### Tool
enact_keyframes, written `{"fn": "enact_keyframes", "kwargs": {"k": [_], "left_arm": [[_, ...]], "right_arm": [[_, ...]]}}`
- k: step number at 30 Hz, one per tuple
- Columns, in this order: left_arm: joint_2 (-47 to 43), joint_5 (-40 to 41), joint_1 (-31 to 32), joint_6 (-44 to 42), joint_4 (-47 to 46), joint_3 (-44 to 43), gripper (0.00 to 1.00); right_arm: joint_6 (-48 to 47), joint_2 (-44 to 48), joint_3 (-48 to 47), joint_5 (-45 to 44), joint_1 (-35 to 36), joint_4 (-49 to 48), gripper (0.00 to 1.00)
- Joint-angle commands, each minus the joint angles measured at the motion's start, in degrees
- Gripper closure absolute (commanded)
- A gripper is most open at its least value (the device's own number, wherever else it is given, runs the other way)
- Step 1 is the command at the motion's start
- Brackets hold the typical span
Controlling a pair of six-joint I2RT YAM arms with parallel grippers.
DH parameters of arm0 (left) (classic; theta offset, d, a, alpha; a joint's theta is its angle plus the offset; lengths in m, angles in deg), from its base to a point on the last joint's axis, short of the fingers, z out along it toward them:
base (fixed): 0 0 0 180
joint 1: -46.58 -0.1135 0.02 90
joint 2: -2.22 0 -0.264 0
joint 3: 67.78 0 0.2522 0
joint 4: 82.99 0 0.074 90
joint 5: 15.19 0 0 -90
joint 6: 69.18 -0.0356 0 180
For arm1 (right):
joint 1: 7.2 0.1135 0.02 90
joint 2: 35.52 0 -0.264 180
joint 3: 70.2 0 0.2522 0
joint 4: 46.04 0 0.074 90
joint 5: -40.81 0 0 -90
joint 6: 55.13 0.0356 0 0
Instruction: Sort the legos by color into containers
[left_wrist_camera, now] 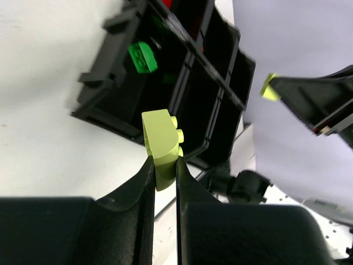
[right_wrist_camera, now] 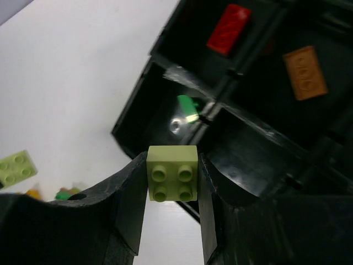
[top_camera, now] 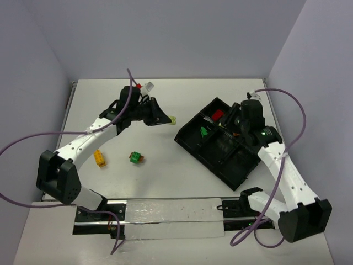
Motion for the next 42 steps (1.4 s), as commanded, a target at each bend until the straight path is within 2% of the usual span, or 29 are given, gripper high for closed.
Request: {"fn": "enact_keyframes", "kwargs": {"k": [1, 6, 9, 13, 17, 20, 24, 29, 30, 31, 34, 36, 42], "left_arm": [[2.95, 0.86, 4.64, -3.85, 2.51, -5.47, 1.00], [8.44, -1.09, 10.08, -6.15, 4.63, -10.24, 1.00], [10.77, -3.83, 11.33, -5.62, 3.86, -11.10, 1.00], [11.65, -3.42, 12.05, -5.72, 4.37, -11.62, 1.00], [11.60, -2.04, 12.20, -6.06, 5.14, -11.98, 1.00], [11.94, -1.95, 12.46, -6.06, 5.40, -12.06, 1.00], [12.54, -1.91, 12.86, -6.28, 5.82, -12.77, 1.00], [12.92, -1.60, 13.17, -6.68, 6.43, -13.63, 1.00], [12.92, -1.60, 13.24, -6.68, 6.32, -13.65, 1.00], [12.99, -1.60, 13.26, -6.75, 6.28, -13.65, 1.00], [13.41, -1.55, 13.56, -6.85, 6.28, -14.18, 1.00], [13.77, -1.43, 13.84, -7.01, 6.36, -14.75, 1.00], [15.52, -1.88, 14.97, -6.86, 6.58, -16.30, 1.00]], "right_arm": [[-1.25, 4.25, 3.61, -9.29, -0.76, 6.07, 1.00], [-0.73, 3.17, 7.19, -6.37, -0.87, 4.43, 1.00], [-1.23, 1.24, 7.56, -2.54, -0.78, 1.85, 1.00], [-1.31, -2.18, 7.87, 1.49, -0.28, -0.17, 0.99], [-1.40, -4.27, 8.75, 1.99, 0.88, -1.91, 0.94], [-1.66, -6.02, 9.01, 1.99, 2.11, -2.18, 0.86], [-1.12, -6.87, 9.67, 1.69, 2.38, -2.88, 0.83], [-0.95, -7.25, 10.14, 0.29, 2.47, -2.97, 0.72], [-1.03, -7.33, 10.09, 0.09, 2.40, -2.90, 0.67], [-1.05, -7.42, 10.07, -0.23, 2.38, -2.81, 0.54], [-1.05, -7.31, 9.49, -0.56, 2.38, -2.13, 0.31], [-1.13, -6.87, 8.89, -0.87, 2.38, -1.77, 0.28], [-2.64, -3.75, 3.47, -5.83, 2.35, 3.17, 0.27]]}}
